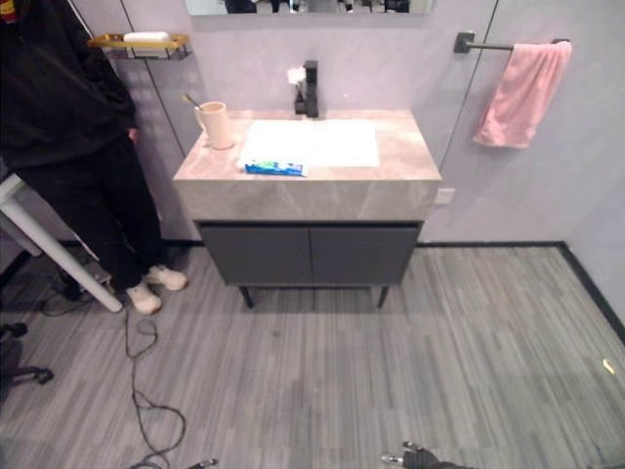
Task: Put brush and paste in cup on sink, flatten towel.
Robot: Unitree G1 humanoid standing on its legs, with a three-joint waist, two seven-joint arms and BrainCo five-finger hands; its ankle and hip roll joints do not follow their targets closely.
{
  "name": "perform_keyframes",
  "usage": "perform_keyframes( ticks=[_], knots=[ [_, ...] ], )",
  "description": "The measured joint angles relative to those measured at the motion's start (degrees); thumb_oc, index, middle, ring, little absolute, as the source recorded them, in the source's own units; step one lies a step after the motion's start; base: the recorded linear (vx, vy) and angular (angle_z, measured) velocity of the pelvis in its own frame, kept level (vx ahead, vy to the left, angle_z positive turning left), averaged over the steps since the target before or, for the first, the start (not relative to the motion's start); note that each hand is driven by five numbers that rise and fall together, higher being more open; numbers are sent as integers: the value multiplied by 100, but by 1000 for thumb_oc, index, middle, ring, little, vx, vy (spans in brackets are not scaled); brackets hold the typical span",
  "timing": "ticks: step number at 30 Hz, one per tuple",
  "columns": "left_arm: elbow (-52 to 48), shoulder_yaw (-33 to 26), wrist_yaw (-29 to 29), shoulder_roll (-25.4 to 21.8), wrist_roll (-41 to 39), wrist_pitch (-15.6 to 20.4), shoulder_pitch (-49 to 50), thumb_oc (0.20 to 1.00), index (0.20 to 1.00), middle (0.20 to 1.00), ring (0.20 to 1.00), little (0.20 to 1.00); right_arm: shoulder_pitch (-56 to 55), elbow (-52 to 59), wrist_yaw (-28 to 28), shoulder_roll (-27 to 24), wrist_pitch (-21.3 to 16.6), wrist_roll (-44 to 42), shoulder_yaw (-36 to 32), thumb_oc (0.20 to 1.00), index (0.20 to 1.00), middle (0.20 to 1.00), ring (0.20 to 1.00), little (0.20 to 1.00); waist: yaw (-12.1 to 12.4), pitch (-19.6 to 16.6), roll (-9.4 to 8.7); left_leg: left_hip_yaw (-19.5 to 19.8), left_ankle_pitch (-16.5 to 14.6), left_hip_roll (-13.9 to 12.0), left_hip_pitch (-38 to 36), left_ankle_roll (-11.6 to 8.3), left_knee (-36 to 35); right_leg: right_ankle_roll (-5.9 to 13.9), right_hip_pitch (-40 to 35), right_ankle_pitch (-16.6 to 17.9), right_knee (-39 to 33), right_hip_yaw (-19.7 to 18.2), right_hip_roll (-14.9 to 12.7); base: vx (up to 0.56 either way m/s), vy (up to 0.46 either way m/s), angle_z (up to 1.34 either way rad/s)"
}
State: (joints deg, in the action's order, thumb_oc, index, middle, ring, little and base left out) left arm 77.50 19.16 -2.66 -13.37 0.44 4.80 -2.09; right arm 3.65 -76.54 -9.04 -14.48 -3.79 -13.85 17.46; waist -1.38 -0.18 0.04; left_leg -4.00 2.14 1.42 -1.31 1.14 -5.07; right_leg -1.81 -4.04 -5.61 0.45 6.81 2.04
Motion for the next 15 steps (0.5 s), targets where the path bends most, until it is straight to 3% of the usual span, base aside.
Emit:
perform_keyframes(
  ticks=[15],
  knots=[
    [62, -110, -57, 12, -74, -5, 161, 1000, 1000, 1000, 1000, 1000, -135, -59, -132, 41, 8, -25, -5, 1000, 1000, 1000, 1000, 1000, -29, -122, 21, -33, -11, -7, -51, 10, -7, 0, -20, 1, -2, -21, 4, 1, 0, 0]
  ],
)
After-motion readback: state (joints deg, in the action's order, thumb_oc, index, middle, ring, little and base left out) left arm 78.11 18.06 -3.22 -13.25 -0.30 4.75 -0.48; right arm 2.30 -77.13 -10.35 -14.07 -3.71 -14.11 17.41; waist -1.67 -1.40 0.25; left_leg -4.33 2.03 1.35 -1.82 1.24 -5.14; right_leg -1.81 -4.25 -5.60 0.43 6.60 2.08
